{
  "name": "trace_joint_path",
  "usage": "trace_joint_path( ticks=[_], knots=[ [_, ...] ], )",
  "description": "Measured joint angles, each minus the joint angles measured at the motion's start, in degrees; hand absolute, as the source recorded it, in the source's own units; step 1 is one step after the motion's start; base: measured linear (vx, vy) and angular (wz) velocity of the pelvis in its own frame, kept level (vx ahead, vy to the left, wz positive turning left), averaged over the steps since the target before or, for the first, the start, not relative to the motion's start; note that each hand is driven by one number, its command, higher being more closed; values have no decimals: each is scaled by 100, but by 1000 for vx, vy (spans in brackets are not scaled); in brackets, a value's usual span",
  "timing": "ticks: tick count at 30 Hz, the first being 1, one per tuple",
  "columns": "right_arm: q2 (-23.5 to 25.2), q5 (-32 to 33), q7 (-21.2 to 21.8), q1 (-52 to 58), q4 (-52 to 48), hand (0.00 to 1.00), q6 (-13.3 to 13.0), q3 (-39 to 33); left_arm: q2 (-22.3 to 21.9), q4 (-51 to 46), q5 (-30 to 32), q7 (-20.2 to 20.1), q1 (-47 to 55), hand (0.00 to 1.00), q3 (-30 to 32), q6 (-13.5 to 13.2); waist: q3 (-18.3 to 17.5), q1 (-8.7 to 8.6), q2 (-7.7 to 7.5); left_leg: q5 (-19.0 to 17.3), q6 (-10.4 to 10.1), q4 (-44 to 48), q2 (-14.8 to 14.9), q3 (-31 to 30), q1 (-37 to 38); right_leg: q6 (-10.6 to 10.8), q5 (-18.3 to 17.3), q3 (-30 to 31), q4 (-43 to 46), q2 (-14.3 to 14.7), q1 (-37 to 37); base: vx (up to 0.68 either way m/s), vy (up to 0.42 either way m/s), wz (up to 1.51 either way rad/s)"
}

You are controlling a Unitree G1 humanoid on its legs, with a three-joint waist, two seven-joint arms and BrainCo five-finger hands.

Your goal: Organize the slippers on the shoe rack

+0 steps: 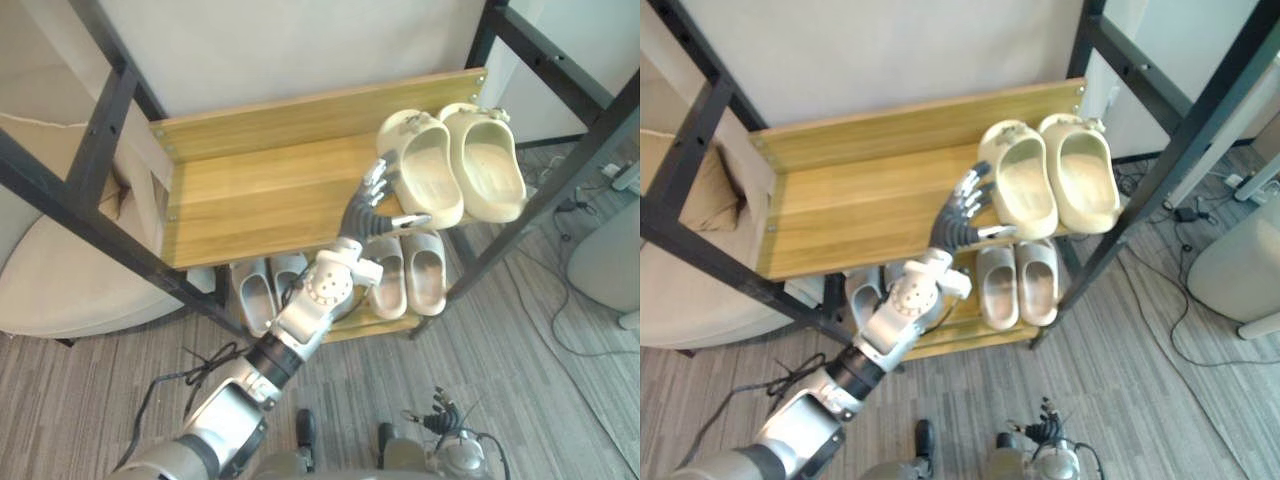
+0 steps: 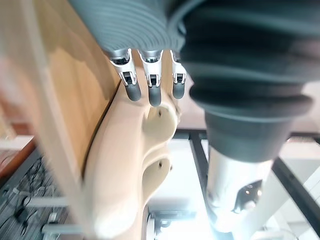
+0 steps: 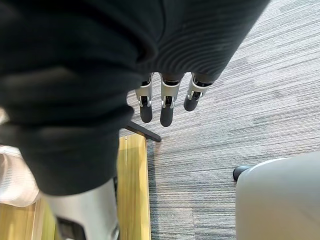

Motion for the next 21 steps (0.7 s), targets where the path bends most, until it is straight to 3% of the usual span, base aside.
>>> trace_joint_path(
  ticks=[10,13,21],
  knots=[
    [-99,-3,161,-252,534,0,-15,29,606,-1584,-495,-240,968,0,280,-76,-14,102,4,82,24,-1,-67,-332,-3,7,4,-309,-107,-57,211,1,-4,18],
    [-148,-4,187,-305,655,0,-22,156,809,-2007,-768,-547,1372,0,-118,-87,-34,108,1,103,25,-1,-77,-487,2,10,18,-441,-192,-59,324,1,-11,19],
    [-184,-40,237,-433,931,0,19,275,851,-2229,-1278,-1281,2274,0,-724,-28,-101,181,20,105,27,-3,-88,-661,106,7,89,-694,-532,-17,636,7,-17,14]
  ],
)
